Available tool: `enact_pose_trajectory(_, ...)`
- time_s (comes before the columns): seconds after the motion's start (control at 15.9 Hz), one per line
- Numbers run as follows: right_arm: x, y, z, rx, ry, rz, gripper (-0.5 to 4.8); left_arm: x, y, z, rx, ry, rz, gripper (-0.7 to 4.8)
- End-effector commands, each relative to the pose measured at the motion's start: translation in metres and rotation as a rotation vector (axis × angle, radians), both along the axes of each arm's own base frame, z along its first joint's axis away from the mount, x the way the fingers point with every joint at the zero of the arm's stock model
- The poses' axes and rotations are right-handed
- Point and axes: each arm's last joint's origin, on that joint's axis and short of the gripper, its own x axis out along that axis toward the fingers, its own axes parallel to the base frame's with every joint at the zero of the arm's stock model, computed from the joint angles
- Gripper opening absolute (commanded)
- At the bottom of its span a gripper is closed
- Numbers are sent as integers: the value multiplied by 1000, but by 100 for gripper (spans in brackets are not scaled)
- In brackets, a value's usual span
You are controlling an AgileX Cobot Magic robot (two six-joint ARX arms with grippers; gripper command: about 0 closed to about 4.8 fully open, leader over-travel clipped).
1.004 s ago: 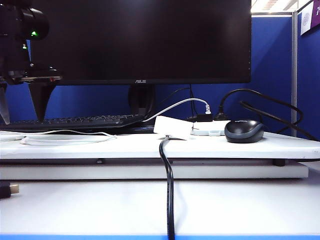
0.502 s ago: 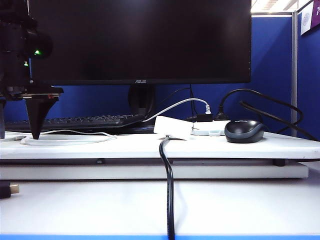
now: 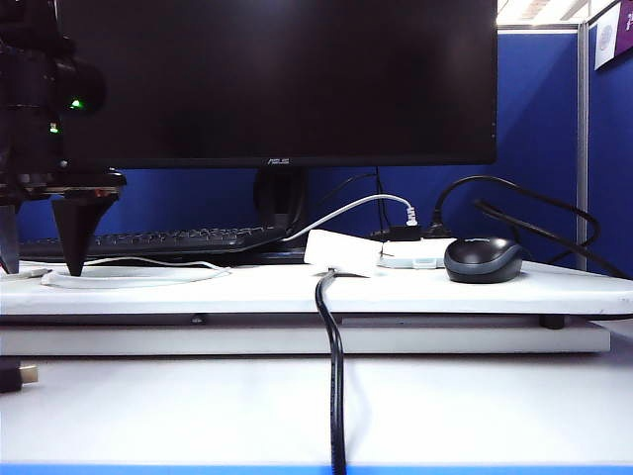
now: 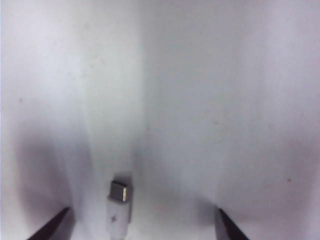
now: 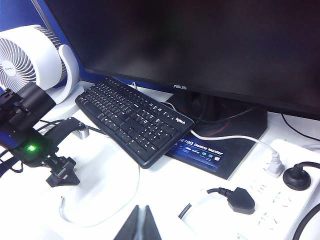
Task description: Pick up the Type-C charging cable and the charging base, insert one end of the Type-C charger into the corresponding slot on the base, and finally place the plugged-in charger back on the table.
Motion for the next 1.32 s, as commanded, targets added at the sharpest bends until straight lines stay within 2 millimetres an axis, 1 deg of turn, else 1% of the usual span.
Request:
enact_pose_trajectory(0.06, -1, 0, 3, 4, -16, -1, -7, 0, 0, 0, 5, 4, -6, 319)
enact_pose_trajectory(0.13, -1, 0, 3, 4, -16, -1, -7, -1, 0, 0, 6, 14, -6, 232)
enact_pose_trajectory(0.19, -1, 0, 3, 4, -16, -2, -7, -2, 0, 0, 7, 28, -6, 117)
enact_pose_trajectory(0.25, -1, 0, 3, 5, -16, -2, -7, -3, 0, 0, 9, 37, -7, 81)
enact_pose_trajectory(0.38, -1, 0, 3, 5, -16, -2, -7, -4, 0, -1, 11, 49, -9, 75)
enact_pose_trajectory(0.44, -1, 0, 3, 4, -17, -2, -7, -4, 0, -1, 12, 51, -14, 10)
enact_pose_trajectory(0.5, -1, 0, 3, 4, -17, -2, -7, -5, 1, -1, 15, 53, -35, -6)
enact_pose_trajectory(0.63, -1, 0, 3, 5, -16, -2, -7, -6, 0, 0, 12, 62, -91, -6)
enact_pose_trajectory(0.75, -1, 0, 3, 4, -17, -1, -7, -7, -1, 2, -28, 65, -142, -6)
enact_pose_trajectory(0.82, -1, 0, 3, 5, -17, -1, -7, -8, -2, 4, -63, 61, -160, -6)
enact_pose_trajectory(0.88, -1, 0, 3, 4, -16, -1, -7, -10, -4, 10, -136, 47, -178, -6)
enact_pose_trajectory(0.94, -1, 0, 3, 5, -16, 2, -7, -14, -9, 21, -315, 5, -238, -6)
enact_pose_trajectory(1.0, -1, 0, 3, 5, -16, 2, -7, -15, -11, 28, -409, -23, -264, -6)
enact_pose_trajectory(1.13, -1, 0, 3, -15, -35, 25, -7, -21, -17, 53, -678, -129, -364, -6)
enact_pose_trajectory(1.19, -2, 1, 3, -23, -45, 55, -7, -27, -20, 72, -830, -212, -448, -6)
enact_pose_trajectory(1.32, -2, 1, 3, -17, -46, 86, -6, -36, -21, 93, -968, -292, -545, -6)
